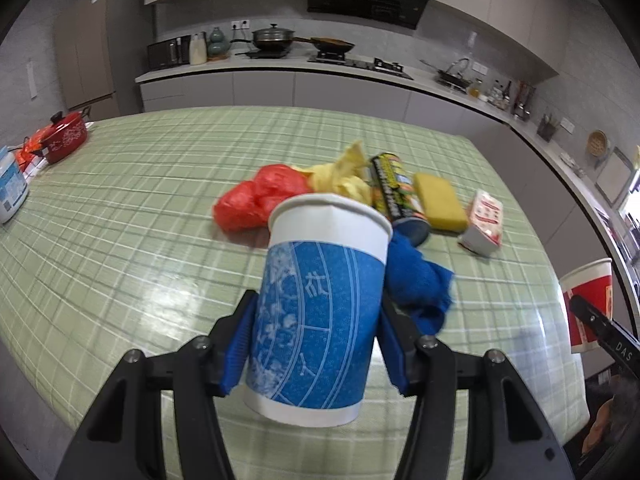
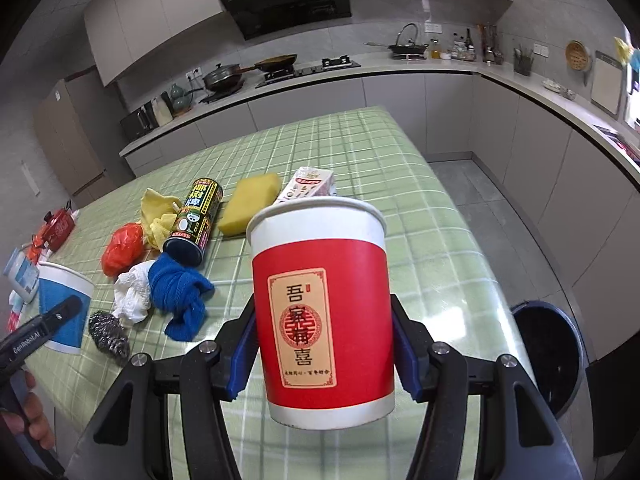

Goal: Collect trash
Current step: 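Carry the blue and red paper cups over the black bucket with both tools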

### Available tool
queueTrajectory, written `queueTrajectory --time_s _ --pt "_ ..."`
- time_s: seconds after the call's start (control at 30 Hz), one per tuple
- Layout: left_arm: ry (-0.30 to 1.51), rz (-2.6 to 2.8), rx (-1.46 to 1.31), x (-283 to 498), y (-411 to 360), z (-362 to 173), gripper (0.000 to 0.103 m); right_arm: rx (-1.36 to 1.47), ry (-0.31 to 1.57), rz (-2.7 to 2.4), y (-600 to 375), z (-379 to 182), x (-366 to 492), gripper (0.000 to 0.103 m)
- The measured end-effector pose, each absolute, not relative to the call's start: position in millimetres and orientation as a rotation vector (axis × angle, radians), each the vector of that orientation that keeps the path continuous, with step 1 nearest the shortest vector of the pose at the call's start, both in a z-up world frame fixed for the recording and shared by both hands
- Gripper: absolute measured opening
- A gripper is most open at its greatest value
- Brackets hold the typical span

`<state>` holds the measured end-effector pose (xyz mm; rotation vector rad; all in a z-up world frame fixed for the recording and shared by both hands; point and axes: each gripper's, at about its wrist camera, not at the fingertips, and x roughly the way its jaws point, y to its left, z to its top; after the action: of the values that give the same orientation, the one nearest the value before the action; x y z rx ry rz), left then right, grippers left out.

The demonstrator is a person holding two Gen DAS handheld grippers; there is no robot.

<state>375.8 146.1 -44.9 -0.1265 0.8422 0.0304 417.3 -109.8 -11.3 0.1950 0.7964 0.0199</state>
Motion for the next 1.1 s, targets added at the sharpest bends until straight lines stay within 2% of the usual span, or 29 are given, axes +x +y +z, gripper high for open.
queueTrajectory --time_s 0.7,1.1 --pt "0.835 -0.259 -0.029 319 31 -40 0.057 0.259 0.758 -0.188 -184 -1 289 0.061" --pt "0.836 -0.265 -0.05 313 -122 -42 0.057 0.298 0.773 -0.185 -348 -24 269 0.061"
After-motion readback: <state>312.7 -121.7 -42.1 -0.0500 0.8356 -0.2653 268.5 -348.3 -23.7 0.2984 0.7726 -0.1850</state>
